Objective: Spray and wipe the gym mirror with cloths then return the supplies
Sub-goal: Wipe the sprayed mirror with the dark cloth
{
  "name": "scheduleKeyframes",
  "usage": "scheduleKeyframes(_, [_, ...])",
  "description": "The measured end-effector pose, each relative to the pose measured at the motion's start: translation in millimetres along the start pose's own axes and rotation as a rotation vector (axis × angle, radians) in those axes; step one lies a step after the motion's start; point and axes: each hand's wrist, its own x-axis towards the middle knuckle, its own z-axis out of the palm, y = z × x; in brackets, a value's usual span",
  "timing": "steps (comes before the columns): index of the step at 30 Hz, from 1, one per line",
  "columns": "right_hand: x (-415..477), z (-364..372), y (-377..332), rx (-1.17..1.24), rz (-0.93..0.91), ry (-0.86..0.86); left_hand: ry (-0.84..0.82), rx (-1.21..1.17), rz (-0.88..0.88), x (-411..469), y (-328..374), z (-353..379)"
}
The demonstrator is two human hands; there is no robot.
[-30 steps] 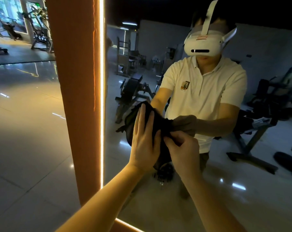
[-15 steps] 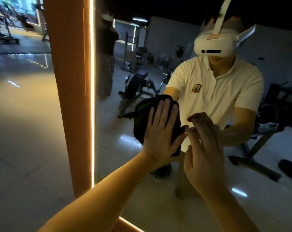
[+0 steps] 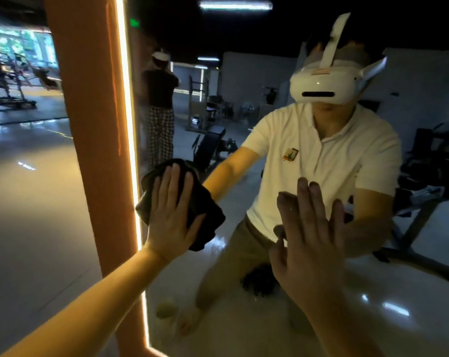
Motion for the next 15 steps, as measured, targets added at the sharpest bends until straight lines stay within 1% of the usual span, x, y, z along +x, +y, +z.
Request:
scheduleKeyframes(3, [-2,0,-4,0.059,0.009,0.049,0.068,-0.052,-0.057,4,26,12])
scheduleKeyframes(5, [-12,-1,-2,0.095,-0.011,0.085,0.083,-0.077,-0.079,5,47,19])
scheduleKeyframes(8, [-33,5,8,0.057,0.028,0.139,0.089,-0.099,-0.084,1,83,26])
scheduleKeyframes(10, [-47,14,11,0.018,0.078,0.172,0.054,-0.126,0.010,-10,119,33])
scheduleKeyframes(13, [-65,33,11,-0.025,0.083,0.191,0.016,-0.180,0.238,-31,169,48])
scheduleKeyframes(15, [-75,43,12,-0.067,0.109,0.205,0.026,-0.216,0.301,-38,177,53])
